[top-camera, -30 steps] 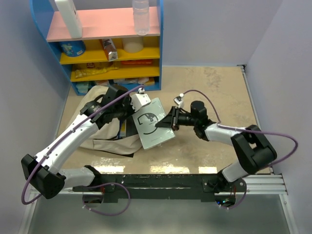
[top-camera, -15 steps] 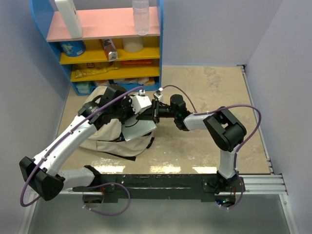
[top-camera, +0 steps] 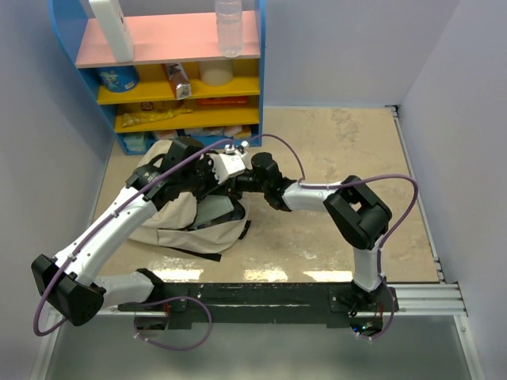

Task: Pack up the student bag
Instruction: Place the book in the student bag.

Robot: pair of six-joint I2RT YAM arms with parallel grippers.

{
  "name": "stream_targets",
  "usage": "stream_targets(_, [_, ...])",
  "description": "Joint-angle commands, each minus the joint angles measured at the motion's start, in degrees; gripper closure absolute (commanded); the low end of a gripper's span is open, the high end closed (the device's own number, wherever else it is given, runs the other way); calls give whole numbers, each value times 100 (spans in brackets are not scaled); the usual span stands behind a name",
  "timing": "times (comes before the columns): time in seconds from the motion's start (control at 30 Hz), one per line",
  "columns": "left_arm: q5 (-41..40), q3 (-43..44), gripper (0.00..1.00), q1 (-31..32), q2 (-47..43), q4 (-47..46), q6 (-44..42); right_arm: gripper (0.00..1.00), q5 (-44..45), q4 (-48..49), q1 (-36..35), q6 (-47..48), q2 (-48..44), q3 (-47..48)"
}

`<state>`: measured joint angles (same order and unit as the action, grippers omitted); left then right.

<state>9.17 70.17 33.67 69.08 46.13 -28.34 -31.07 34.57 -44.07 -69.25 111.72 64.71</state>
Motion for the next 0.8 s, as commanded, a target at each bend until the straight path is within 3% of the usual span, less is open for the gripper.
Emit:
stream_targets(0.0, [973,76,100,96,-202,-209,82,100,1338,885,-48,263,-46,709])
stream_targets(0.27, [991,84,100,105,-140,-403,171,100,2289,-186,-892,694,305,1632])
stream_targets(0.3, [964,84,100,105,-140,-455,214,85,2324,-405,-945,685,350,1685])
stream_targets(0.4, [929,84,100,105,-149,-491,215,61,2228,-679,-1024,843,395,1695])
stream_targets(0.5, [946,67,100,105,-158,-534,232,46,2210,-1038,-1015,1010,219,1422])
stream_targets(0.77, [938,58,100,96,-88,-596,320,34,2799,-1943,-928,1590,-449,631])
